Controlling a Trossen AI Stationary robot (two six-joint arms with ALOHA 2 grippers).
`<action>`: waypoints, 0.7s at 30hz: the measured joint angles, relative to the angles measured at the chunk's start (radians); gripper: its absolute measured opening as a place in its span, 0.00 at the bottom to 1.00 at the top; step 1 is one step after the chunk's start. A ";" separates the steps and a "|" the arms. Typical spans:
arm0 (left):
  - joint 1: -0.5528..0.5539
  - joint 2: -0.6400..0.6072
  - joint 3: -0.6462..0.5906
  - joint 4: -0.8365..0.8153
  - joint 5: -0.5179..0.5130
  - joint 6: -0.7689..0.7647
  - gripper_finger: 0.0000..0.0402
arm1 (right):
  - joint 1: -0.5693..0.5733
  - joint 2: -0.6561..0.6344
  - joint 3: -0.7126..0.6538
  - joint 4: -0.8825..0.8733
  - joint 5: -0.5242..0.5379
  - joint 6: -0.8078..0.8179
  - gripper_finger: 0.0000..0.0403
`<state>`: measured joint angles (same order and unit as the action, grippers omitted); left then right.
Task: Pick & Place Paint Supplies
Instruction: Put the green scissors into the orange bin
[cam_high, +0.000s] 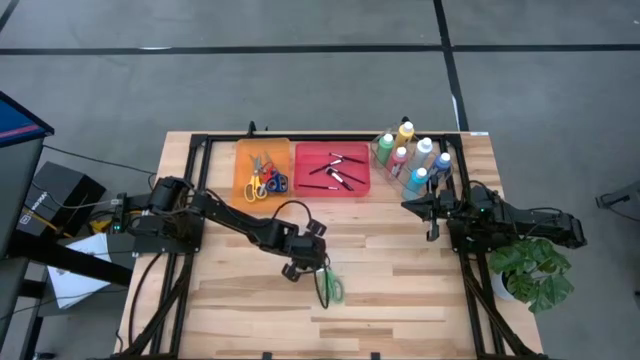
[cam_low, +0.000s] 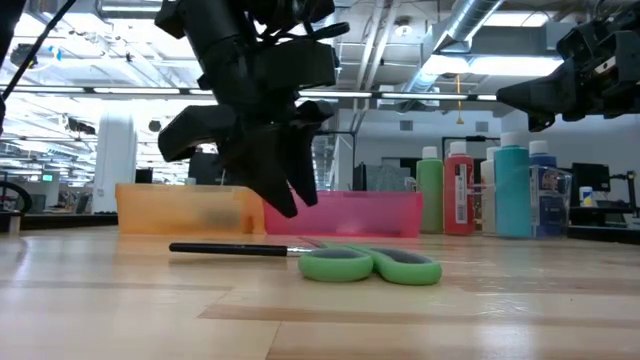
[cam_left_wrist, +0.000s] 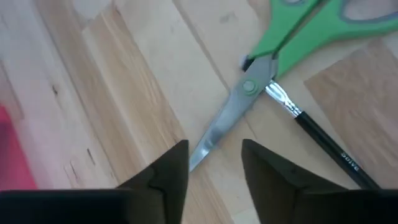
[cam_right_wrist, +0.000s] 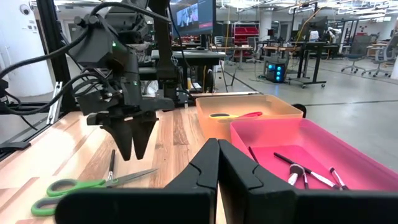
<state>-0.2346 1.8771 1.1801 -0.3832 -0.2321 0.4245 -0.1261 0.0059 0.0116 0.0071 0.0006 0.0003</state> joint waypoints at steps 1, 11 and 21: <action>0.005 0.000 0.000 0.007 0.002 0.009 0.38 | 0.000 0.000 0.000 0.000 0.000 0.000 0.00; 0.071 -0.001 0.000 0.067 0.138 0.119 0.51 | 0.000 0.000 0.000 0.000 0.000 0.000 0.00; 0.083 0.004 0.000 0.081 0.223 0.173 0.47 | 0.000 0.000 0.000 0.000 0.000 0.000 0.00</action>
<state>-0.1517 1.8812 1.1801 -0.3025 -0.0095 0.5976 -0.1261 0.0063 0.0116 0.0071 0.0006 0.0002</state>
